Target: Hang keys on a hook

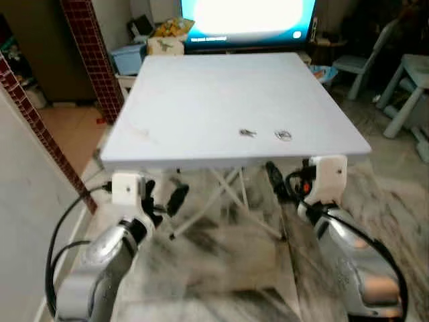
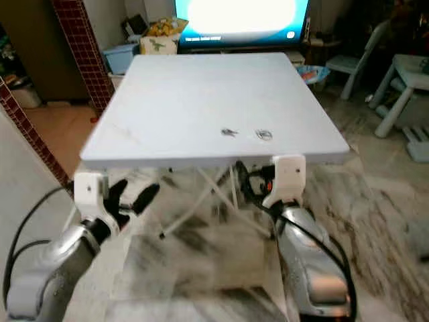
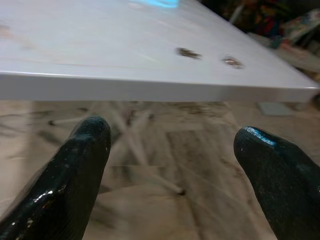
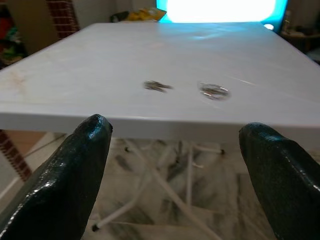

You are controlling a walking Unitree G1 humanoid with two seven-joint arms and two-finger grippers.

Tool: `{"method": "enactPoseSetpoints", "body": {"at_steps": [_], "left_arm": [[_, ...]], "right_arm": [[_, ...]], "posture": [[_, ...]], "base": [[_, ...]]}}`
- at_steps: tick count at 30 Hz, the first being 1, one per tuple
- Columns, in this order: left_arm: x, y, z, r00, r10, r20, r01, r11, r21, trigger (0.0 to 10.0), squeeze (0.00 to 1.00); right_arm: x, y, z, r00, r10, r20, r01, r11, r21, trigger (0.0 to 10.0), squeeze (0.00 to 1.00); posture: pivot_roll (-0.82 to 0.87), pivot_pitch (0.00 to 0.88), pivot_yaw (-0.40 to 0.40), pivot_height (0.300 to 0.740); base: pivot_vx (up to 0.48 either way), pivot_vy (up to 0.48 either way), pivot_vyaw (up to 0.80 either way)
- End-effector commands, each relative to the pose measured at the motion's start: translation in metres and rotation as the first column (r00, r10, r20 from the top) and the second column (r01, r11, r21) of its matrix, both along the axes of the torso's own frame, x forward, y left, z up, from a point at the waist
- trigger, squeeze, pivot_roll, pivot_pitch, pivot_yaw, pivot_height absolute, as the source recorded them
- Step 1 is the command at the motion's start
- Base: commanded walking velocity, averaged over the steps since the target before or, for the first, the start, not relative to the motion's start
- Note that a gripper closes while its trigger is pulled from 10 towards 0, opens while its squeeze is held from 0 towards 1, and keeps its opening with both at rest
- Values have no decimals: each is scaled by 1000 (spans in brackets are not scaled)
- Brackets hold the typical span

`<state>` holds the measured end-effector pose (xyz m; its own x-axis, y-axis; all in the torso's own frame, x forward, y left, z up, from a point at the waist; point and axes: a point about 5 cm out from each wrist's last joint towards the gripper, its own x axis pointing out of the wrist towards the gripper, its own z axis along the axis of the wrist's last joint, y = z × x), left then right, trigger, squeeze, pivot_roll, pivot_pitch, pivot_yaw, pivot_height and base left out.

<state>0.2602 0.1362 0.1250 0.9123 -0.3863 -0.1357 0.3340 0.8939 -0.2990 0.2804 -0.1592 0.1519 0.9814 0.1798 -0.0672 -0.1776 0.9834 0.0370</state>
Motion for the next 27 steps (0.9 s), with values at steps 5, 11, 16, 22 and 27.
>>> {"method": "enactPoseSetpoints", "body": {"at_steps": [5, 11, 16, 22, 27], "left_arm": [[3, 10, 6, 998, 30, 49, -32, 998, 47, 10000, 0], [3, 13, 9, 997, 29, 77, -34, 997, 72, 10000, 0], [4, 14, 10, 996, 35, 85, -41, 997, 72, 10000, 0], [5, 14, 11, 995, 34, 97, -41, 997, 71, 10000, 0], [4, 13, 11, 995, 29, 96, -35, 997, 68, 10000, 0]], "right_arm": [[1, 3, 4, 1000, 10, 19, -10, 1000, 5, 10000, 0], [2, 4, 5, 1000, 8, 26, -8, 1000, 7, 10000, 0], [1, 11, 6, 999, 13, 37, -13, 1000, 11, 10000, 0], [2, 15, 6, 999, 15, 43, -16, 1000, 15, 10000, 0], [2, 15, 6, 999, 21, 48, -21, 1000, 7, 10000, 0]], "posture": [[-16, 67, 38, 740], [-15, 69, 38, 740], [-15, 71, 43, 740], [-15, 71, 43, 740], [-18, 72, 42, 740]], "base": [[0, 0, 0], [0, 0, 0], [102, 0, 0], [326, 0, 0], [377, 0, 0]]}}
